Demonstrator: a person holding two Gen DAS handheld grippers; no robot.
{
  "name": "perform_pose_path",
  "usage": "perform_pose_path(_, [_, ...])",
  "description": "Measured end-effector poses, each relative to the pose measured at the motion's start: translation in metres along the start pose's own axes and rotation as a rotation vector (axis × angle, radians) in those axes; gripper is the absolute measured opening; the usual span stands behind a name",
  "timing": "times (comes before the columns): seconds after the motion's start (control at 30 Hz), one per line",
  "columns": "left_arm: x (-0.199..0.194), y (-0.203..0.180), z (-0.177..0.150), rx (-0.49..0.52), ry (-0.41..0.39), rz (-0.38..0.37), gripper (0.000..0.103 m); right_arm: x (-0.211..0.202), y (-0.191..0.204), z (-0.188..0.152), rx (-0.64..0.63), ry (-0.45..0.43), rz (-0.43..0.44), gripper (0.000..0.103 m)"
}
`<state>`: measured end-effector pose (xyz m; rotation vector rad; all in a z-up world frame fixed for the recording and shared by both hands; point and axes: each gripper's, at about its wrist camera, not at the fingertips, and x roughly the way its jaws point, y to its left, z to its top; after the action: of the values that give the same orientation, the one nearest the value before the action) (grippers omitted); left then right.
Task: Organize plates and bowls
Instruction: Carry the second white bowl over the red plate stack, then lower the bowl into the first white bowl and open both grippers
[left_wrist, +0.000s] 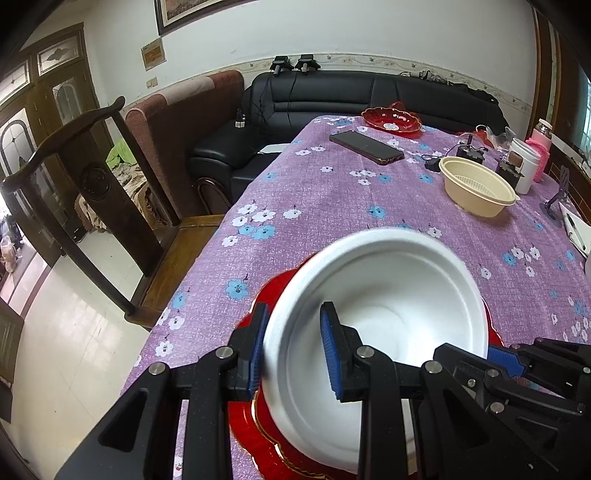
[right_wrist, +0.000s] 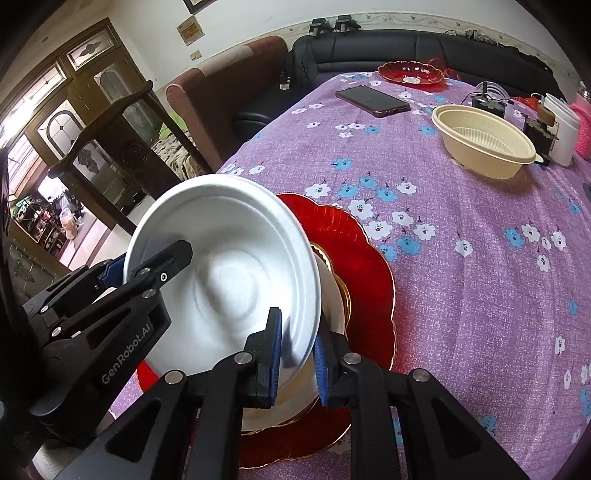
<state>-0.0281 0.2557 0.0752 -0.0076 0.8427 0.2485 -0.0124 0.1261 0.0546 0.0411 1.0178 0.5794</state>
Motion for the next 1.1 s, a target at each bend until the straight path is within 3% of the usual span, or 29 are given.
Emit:
perform_pose_path(0.07, [-0.003,0.0,0.0,-0.001,-0.012,0.009,0.034,0.0,0.0,0.0,0.005,-0.002,0.001,0.019])
perform_pose_path(0.13, [-0.008,0.001,0.0,-0.005,-0.031,0.022,0.056,-0.001,-0.001,0.0,0.008,-0.005,0.006,0.02])
perform_pose_path(0.3, [-0.025,0.001,0.0,0.001,-0.084,0.051,0.068,-0.005,0.001,-0.001,0.008,-0.019,0.012,0.023])
perform_pose_path(0.6, [-0.049,0.002,-0.003,-0.008,-0.132,0.065,0.071,-0.018,0.005,-0.004,0.01,-0.046,0.026,0.039])
perform_pose_path(0.8, [-0.071,0.004,-0.007,-0.014,-0.177,0.089,0.071,-0.031,0.004,-0.008,0.015,-0.07,0.036,0.041])
perform_pose_path(0.93, [-0.092,-0.002,-0.011,-0.001,-0.243,0.138,0.081,-0.043,0.004,-0.013,0.017,-0.088,0.047,0.042])
perform_pose_path(1.1, [-0.115,-0.02,-0.017,0.036,-0.301,0.15,0.082,-0.06,0.0,-0.023,0.016,-0.127,0.051,0.049])
